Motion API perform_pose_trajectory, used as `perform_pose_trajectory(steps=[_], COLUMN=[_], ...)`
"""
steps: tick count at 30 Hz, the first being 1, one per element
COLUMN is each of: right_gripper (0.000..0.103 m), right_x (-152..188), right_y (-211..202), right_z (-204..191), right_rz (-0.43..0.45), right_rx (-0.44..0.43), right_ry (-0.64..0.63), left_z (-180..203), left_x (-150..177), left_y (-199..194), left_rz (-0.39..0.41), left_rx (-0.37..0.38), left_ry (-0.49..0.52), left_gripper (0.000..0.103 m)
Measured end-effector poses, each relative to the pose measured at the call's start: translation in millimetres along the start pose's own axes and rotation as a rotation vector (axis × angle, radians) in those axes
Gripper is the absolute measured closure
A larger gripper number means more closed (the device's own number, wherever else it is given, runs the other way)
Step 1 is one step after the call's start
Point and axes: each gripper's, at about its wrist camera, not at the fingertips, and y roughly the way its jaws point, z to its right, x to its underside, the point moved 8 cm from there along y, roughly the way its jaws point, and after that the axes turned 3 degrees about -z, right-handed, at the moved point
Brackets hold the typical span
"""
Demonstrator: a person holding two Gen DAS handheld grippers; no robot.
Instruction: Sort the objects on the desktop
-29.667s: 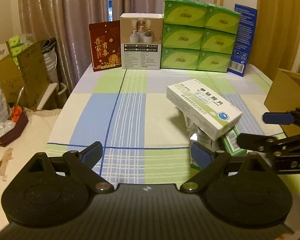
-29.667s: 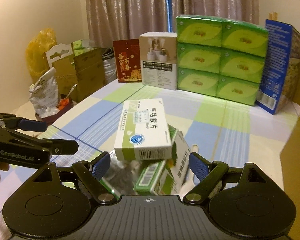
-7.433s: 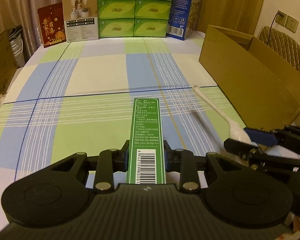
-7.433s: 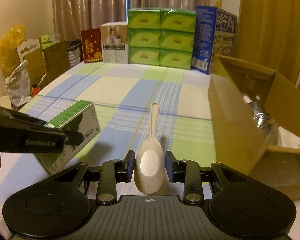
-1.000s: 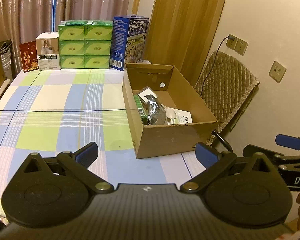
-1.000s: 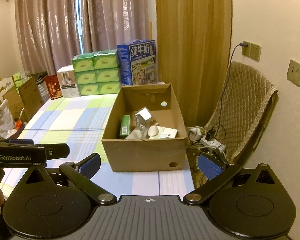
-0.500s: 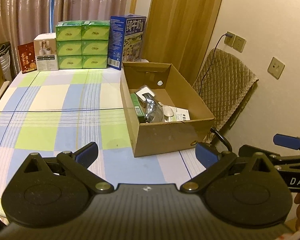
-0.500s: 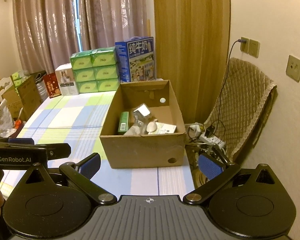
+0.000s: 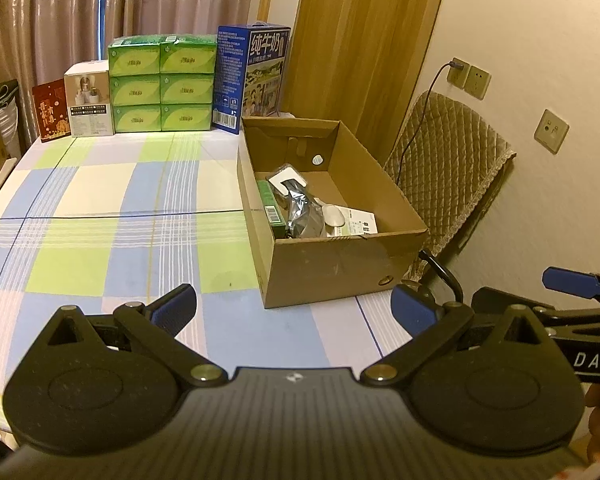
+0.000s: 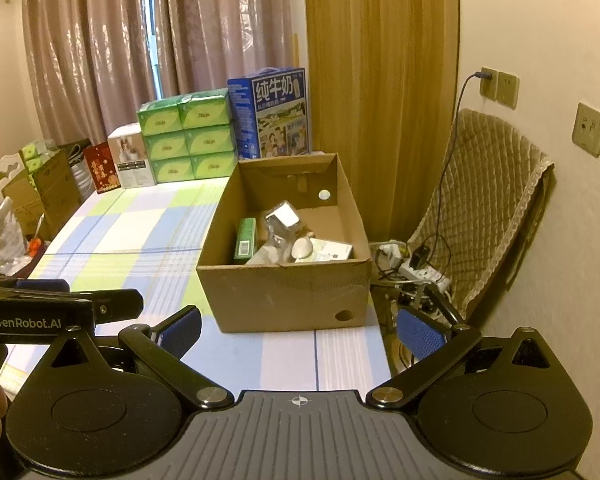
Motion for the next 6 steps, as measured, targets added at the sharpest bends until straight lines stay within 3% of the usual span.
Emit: perform_pose_trajectory(steps=[6], right_gripper=[0.002], right_x=[2.6], right_y=[2.6], right_z=[-1.8], right_rz=[-0.006], right_rx=[0.001], right_ry=[-0.001], left_z=[-0.7], left_x=[-0.8], left_y=[-1.9], left_rz=[0.035], left_rx=[-0.007], left_ry=[0.012], left_gripper=[0.001])
